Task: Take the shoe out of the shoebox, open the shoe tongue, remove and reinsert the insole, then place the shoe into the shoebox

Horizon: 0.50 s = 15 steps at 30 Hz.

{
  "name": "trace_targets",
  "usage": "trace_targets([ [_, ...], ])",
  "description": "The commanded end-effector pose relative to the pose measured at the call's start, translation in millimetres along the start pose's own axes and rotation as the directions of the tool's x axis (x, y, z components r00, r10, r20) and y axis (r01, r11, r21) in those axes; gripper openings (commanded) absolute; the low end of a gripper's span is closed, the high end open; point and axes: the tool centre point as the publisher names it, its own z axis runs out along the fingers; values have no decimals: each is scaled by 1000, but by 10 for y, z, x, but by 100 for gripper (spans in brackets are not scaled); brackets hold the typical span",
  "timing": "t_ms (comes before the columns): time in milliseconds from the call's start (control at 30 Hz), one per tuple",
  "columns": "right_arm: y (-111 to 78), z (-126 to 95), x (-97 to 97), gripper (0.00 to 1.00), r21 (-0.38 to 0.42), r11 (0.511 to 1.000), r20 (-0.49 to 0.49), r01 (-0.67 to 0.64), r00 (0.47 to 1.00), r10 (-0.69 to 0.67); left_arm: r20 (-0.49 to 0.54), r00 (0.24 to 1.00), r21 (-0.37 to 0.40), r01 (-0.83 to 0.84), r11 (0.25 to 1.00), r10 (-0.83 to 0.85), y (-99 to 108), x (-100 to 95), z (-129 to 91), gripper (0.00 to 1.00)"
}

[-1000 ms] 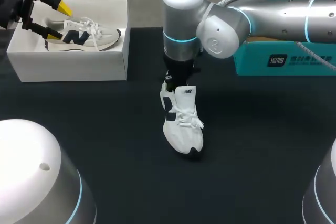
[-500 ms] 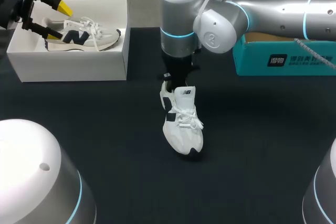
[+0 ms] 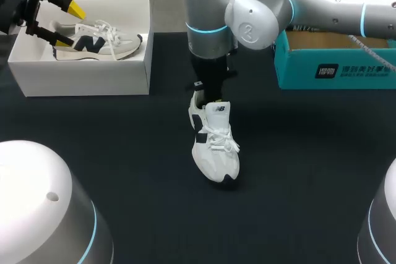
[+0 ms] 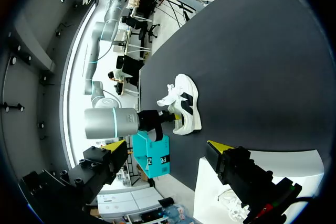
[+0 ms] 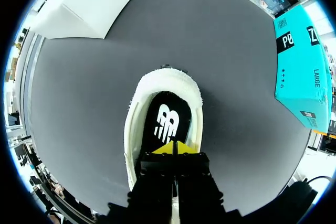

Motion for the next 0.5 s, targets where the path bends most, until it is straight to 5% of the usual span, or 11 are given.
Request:
trace_targets([
  [33,-20,4,3,0,26,1000,8,7,1000,-7,-3,1000,0,0,1000,0,-6,-2,-4,100],
  [233,-122,15,9,0,116,993,-19,12,1000,-10,-3,1000,0,0,1000,0,-6,-2,-4,100],
  [500,-209,24,7,0,139,990,-25,-2,1000,6,-3,1000,0,0,1000,0,-6,-2,-4,100],
])
